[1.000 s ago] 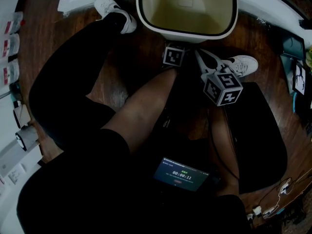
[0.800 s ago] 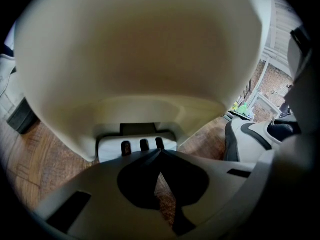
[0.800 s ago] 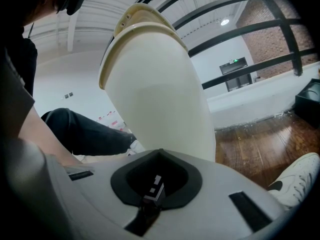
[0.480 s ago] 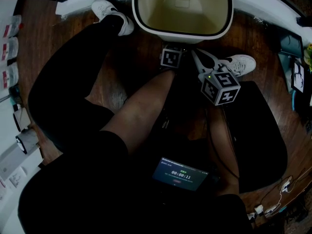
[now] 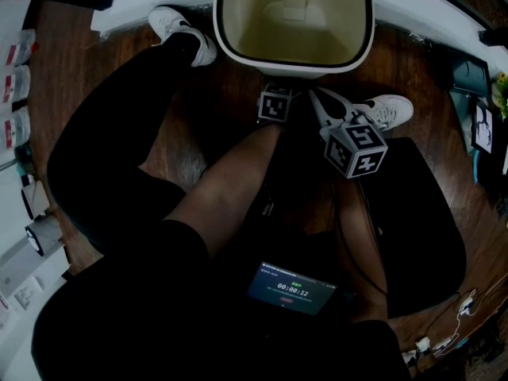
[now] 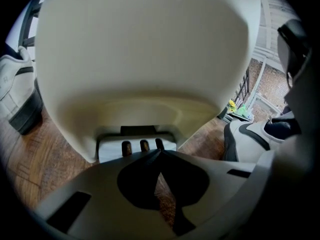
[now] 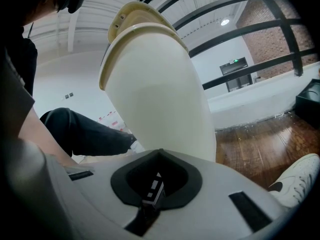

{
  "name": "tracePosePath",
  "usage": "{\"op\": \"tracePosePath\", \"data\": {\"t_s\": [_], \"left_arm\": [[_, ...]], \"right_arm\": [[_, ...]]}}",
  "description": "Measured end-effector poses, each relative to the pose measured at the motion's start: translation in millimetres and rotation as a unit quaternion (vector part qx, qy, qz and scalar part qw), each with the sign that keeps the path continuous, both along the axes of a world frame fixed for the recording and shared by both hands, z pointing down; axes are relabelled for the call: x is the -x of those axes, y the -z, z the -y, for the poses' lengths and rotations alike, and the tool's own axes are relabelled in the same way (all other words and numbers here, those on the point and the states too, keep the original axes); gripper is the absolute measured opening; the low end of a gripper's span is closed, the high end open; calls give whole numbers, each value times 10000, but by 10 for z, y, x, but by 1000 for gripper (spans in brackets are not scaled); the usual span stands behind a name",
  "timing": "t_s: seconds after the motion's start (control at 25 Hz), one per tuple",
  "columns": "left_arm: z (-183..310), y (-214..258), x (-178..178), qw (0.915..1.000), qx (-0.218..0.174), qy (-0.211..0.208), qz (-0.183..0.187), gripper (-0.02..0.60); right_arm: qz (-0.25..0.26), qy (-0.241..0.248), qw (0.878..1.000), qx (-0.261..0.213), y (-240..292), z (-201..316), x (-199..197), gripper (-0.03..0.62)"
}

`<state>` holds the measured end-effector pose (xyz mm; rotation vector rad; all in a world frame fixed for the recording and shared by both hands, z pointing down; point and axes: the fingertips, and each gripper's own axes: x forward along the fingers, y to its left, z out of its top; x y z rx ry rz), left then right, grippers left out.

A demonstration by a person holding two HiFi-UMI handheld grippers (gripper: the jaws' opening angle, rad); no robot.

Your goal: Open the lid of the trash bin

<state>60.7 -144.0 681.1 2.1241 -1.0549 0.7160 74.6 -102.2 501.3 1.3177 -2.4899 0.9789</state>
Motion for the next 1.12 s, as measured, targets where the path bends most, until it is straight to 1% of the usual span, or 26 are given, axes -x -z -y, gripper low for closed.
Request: {"op": "tracePosePath", "data": {"t_s": [0.16,0.32,0.52,0.64,0.84,1.0,1.12], "left_arm": [[4,17,8,9999,-99,25,-44,34],[-72,-64,20,10000,16,-43,-19,34],[-50,-33,23,9999,-84,-41,-123,34],[-32,1,19,9997,-139,-22,-179,34],[-70,-50,41,9999,-86,-41,-132,34],[-78,-16,36,9997,-161,-88,-159,34],[-58,36,29,9991,-302,-7,-299,34]], "right_arm": [[9,-3,10000,1,-7,0,-15,23],[13,-27,10000,15,-12,-6,-29,23],[34,-28,10000,2,-11,-4,-17,23],[119,-108,9999,27,-6,-8,-44,23],[139,-114,9998,3,15,7,-45,23],[121,-113,9999,17,4,2,-34,23],[132,-126,9998,4,10,10,-41,23]]}}
